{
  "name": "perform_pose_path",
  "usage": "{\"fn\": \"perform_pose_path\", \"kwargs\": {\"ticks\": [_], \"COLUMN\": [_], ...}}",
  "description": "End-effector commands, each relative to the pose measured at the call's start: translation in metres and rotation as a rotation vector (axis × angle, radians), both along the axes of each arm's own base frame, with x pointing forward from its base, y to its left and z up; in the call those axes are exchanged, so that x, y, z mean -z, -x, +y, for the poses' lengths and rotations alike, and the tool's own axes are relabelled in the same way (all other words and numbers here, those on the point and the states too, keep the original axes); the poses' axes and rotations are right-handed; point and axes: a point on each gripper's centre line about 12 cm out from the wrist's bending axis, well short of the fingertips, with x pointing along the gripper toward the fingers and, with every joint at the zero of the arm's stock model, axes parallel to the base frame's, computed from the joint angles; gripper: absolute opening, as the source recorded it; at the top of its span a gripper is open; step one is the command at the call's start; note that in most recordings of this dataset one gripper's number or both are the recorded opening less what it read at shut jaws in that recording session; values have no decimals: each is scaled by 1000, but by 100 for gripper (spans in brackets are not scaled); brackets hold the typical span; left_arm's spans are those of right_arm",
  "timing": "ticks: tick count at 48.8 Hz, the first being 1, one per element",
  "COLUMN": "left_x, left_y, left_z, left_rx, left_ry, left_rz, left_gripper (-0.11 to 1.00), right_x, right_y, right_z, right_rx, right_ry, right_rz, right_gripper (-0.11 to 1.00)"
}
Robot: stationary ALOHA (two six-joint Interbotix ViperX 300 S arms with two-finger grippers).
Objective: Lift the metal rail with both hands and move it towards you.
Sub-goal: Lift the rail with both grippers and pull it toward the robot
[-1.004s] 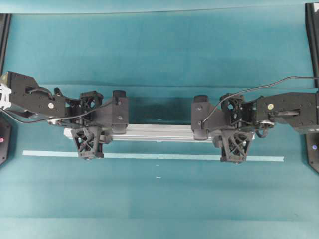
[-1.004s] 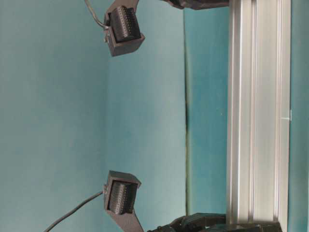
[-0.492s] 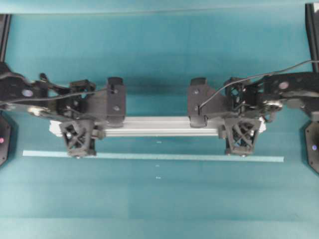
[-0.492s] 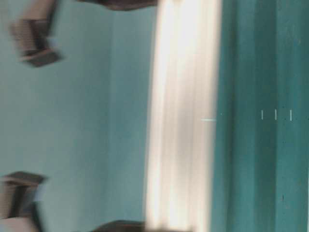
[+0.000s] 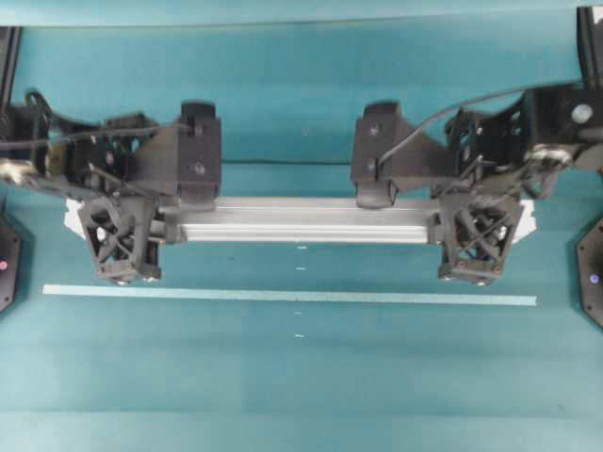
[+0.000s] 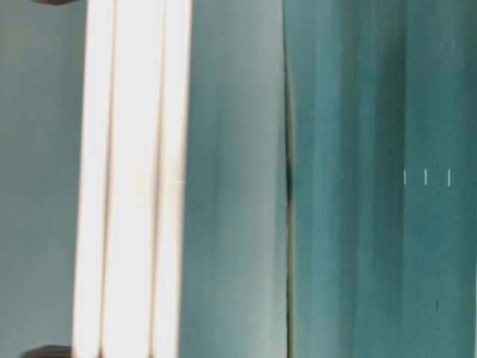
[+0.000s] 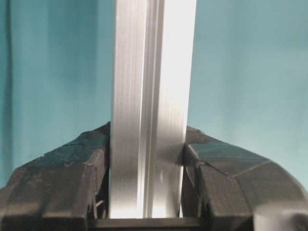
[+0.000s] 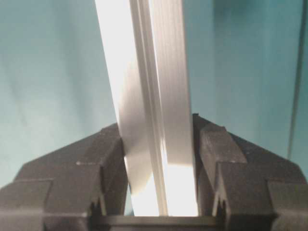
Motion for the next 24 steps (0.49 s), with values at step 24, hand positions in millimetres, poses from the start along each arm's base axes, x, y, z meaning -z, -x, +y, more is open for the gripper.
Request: {"fn": "perform_pose_path", "kwargs": {"ticks": [24], "left_x": [-105], "left_y": [9], "left_z": [-11], "left_rx": [9], "left_ry": [10], "left_rz": [-10], "left_gripper": [31], "right_x": [-114], "right_y": [1], "right_z": [20], "right_rx": [102], "right_ry": [-7], "right_rz": [-102], "right_gripper": [40]}}
